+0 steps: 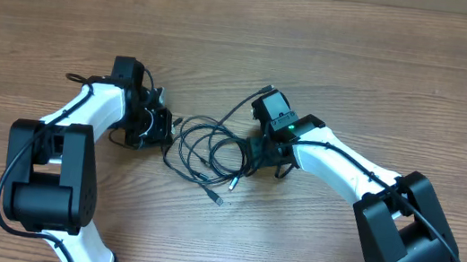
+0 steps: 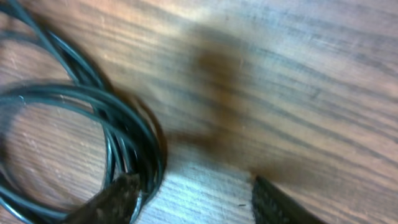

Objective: Untangle cables

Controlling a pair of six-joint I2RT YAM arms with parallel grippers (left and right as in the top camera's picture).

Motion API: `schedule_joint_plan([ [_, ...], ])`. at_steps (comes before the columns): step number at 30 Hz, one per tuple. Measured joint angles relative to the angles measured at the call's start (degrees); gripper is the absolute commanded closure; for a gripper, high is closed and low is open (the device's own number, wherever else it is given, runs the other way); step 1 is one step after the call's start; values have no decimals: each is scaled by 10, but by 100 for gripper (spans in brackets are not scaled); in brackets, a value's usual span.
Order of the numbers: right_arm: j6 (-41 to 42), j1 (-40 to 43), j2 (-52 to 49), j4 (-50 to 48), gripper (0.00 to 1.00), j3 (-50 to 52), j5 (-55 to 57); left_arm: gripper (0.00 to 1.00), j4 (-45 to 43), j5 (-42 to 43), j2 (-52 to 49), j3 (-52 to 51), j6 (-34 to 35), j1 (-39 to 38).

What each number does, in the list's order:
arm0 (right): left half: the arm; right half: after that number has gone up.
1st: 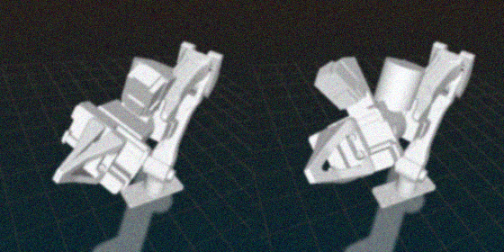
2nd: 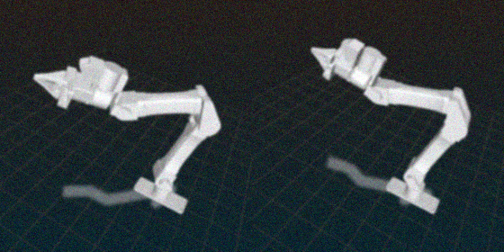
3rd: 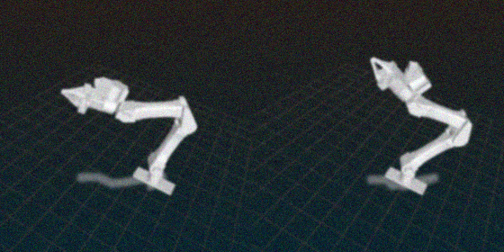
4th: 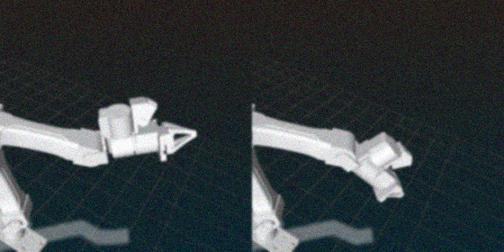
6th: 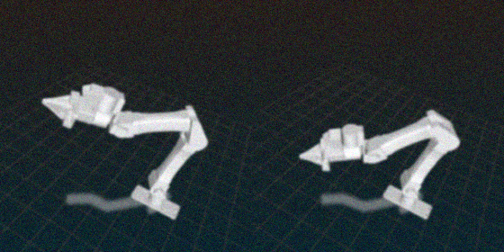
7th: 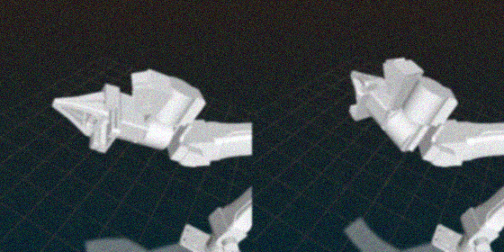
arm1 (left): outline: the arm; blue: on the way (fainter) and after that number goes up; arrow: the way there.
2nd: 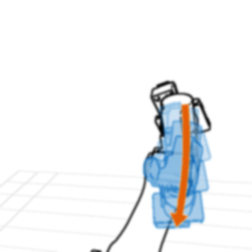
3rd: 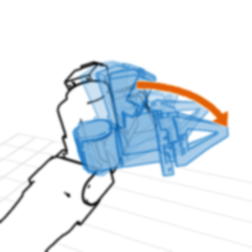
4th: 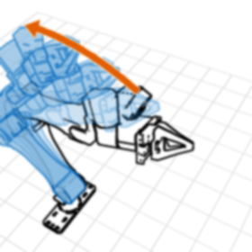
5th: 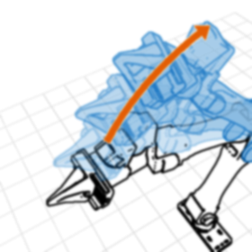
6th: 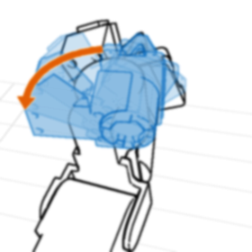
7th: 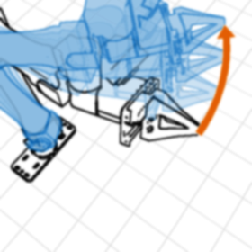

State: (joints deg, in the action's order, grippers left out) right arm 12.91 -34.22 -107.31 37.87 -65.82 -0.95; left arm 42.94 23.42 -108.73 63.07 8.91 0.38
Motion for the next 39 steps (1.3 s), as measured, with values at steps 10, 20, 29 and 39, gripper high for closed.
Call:
schedule_joint_plan([
  [10,-9,1,0,17,23,-1,-70,43,102,-53,54,101,-21,-11],
  [20,-9,1,0,22,22,-1,-78,45,107,-146,27,111,-33,-96],
  [29,-9,1,0,22,21,-1,-77,43,136,-252,6,98,-3,-104],
  [39,-49,0,0,-8,17,10,-16,43,48,-242,8,22,1,-104],
])
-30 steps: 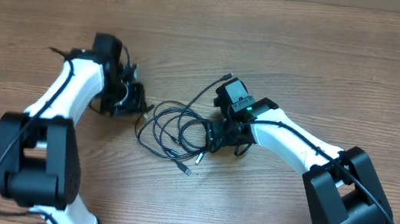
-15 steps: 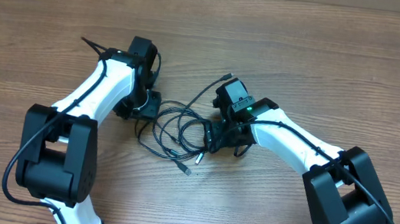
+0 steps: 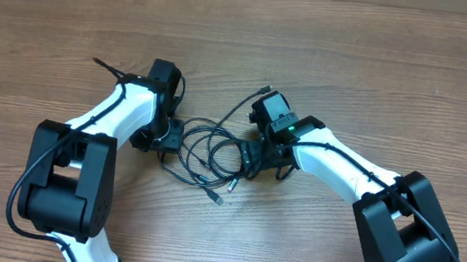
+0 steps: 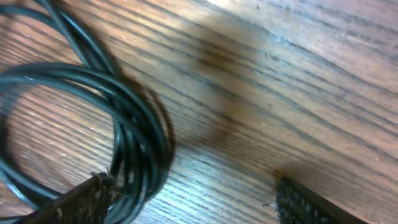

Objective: Untangle cables

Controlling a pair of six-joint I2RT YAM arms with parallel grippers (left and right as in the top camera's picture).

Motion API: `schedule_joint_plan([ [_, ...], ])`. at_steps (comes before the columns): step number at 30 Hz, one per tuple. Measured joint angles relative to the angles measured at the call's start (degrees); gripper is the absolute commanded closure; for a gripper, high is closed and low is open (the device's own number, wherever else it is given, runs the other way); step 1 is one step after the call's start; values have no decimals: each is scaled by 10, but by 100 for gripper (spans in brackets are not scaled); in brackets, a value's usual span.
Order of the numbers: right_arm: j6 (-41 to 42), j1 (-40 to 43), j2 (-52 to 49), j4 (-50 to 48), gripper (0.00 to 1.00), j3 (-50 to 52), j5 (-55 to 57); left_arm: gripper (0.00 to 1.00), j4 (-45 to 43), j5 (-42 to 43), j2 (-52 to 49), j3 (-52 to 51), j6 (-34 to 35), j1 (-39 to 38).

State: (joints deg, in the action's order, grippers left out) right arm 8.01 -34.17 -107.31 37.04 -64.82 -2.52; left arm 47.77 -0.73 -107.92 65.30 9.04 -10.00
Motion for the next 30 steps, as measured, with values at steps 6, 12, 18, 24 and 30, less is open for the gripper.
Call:
schedule_joint_plan([
  [6,-6,-1,0,-5,17,3,5,43,-37,-4,14,-22,15,0],
  [12,-11,-11,-11,-24,17,2,39,43,-38,-4,15,-23,16,0],
  [18,23,-16,-32,-18,17,-20,79,35,-38,-23,16,-23,45,-1],
  [24,53,-16,-34,-13,16,-23,89,21,-2,-134,20,-22,145,30],
  [30,82,-14,-35,-10,16,-25,96,20,18,-110,21,-21,180,158],
])
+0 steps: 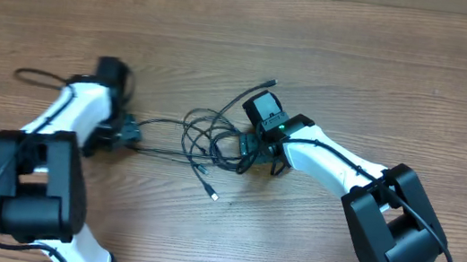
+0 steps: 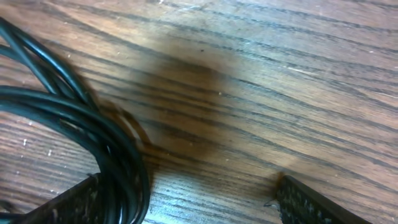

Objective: Untangle cables

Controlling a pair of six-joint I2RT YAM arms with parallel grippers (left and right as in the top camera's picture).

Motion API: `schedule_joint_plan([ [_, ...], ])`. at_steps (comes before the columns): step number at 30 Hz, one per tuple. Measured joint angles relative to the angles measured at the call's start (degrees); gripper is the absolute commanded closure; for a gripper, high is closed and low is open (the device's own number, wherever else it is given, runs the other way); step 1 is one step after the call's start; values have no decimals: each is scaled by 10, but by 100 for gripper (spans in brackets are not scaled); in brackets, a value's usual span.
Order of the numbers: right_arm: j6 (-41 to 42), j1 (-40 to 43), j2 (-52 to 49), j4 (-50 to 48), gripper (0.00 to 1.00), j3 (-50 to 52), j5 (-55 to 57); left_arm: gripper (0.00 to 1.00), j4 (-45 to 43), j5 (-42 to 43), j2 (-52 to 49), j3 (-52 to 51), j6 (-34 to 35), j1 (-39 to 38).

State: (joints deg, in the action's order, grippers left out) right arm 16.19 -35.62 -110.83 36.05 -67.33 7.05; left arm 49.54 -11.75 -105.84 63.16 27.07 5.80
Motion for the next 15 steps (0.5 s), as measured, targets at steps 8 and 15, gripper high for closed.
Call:
schedule_joint_plan([
  [8,9,0,-1,0,16,-1,3,17,3,132,-2,-6,-2,120],
  [15,34,3,-1,10,16,-2,9,10,2,146,-2,-6,0,134],
])
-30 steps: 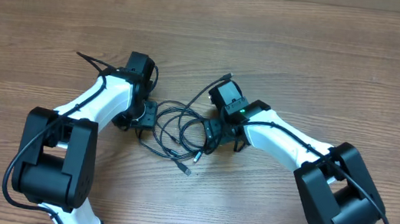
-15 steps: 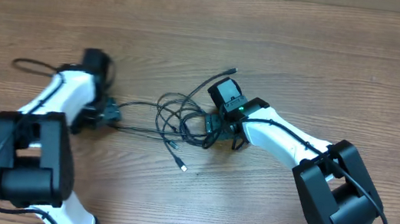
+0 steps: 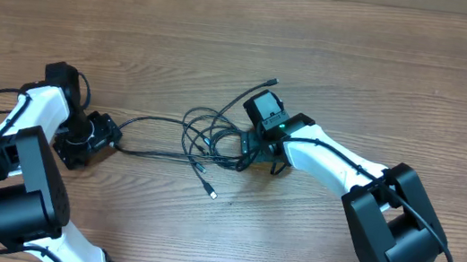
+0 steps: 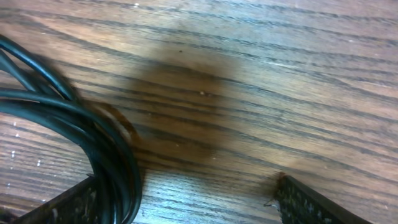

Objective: Untangle cables

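The black cable tangle [image 3: 207, 137] lies mid-table as loose overlapping loops. One strand [image 3: 153, 122] runs out of it leftward, fairly straight, into my left gripper [image 3: 106, 138], which is shut on it. My right gripper [image 3: 253, 152] is down on the tangle's right edge and stands open. In the right wrist view the bundled loops [image 4: 102, 155] lie against the inside of the left finger [image 4: 62, 205]. The right finger [image 4: 311, 202] stands far from them over bare wood. A free plug [image 3: 213, 194] trails toward the front, and another end [image 3: 269, 83] points to the back.
The wooden table [image 3: 359, 66] stretches all around the arms. A thin loop of the left arm's own wiring sticks out at the far left. Both arm bases stand at the front edge.
My left gripper has moved further left, and the strand it holds is drawn out longer. The tangle and the open right gripper have hardly moved.
At first both grippers stood at the coil, the left at its left edge and the right open on its right edge. The left then closed in on the coil. By 0.5 s ago it was further left with a strand drawn out, and now further still.
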Controlling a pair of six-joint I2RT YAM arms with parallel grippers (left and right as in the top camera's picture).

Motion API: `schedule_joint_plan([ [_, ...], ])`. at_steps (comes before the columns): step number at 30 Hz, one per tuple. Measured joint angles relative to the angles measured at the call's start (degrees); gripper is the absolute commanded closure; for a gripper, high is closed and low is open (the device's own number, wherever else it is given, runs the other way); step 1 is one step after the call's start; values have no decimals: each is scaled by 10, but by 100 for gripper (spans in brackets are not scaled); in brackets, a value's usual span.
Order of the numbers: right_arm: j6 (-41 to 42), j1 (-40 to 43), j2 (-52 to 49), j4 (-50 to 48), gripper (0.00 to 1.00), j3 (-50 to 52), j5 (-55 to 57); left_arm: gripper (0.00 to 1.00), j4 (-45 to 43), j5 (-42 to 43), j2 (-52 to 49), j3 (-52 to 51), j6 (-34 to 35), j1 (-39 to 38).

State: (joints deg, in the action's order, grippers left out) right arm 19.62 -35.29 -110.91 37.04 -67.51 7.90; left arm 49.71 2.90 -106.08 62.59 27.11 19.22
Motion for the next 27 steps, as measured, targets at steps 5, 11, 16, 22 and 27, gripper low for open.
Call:
schedule_joint_plan([
  [5,17,8,0,6,16,0,3,10,-8,48,2,2,15,76],
  [11,29,30,0,6,14,0,7,25,-15,113,2,4,-29,121],
  [16,29,30,0,5,14,0,8,7,17,132,15,20,-74,38],
  [22,31,30,0,5,13,0,8,20,10,113,92,76,-156,-96],
  [27,32,30,0,6,13,0,9,46,-13,33,81,80,-161,-175],
])
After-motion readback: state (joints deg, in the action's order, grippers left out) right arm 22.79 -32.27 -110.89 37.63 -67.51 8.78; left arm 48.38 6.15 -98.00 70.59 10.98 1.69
